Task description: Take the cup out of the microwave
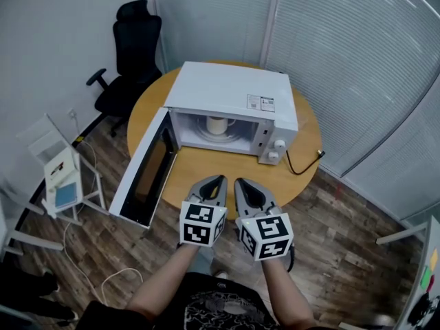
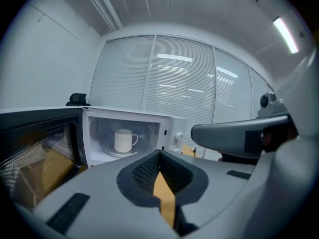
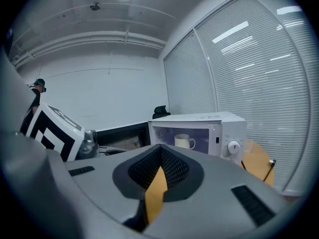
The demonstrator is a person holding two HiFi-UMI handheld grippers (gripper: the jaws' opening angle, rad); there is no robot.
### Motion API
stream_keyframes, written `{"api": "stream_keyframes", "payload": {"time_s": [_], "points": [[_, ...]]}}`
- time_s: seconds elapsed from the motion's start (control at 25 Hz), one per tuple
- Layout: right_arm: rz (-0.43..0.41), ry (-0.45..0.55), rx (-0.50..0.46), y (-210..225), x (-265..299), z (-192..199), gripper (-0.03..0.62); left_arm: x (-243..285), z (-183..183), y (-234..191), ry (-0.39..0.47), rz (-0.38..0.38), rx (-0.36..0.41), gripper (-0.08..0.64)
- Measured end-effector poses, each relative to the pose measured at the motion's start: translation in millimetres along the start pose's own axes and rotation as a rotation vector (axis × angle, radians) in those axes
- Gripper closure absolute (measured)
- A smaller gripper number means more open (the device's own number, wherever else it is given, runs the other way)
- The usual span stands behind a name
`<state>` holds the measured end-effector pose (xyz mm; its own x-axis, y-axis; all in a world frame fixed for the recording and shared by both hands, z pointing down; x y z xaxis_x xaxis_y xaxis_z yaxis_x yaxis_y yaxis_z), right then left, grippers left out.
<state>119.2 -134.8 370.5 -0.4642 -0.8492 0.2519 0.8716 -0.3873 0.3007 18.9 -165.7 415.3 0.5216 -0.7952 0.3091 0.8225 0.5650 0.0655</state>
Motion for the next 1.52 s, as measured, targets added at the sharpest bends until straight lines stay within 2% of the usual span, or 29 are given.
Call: {"api": "stream_keyframes", "payload": {"time_s": [0.68,0.8,1.12,1.52], "points": [[-0.01,0.018,-0.034,30,95,-8,0.577,103,13,-68,0.069,-0.048,0.008,0.545],[-0.014,0.013,-0.034,37,108,-3,0.577,122,20,-79,0.062,-0.051,0.001,0.471],[-0.015,0.012,-0.036,57,135,5,0.577,167,39,-108,0.042,-0.078,-0.002,0.382],[-0.013,0.017,-0.029,77,159,8,0.577,215,49,-136,0.009,-0.093,0.028,0.234]]}}
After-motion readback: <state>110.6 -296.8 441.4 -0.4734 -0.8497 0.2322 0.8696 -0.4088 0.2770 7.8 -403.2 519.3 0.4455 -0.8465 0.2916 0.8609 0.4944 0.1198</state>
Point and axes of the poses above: the fingertips, and each gripper's own axes: x forward along the fingers, y to its right, z out of its underside, the point moved 7 cm from there along -x, backward along the fingers, and after that the axes turned 13 degrees about x, right-handed, at the moved point
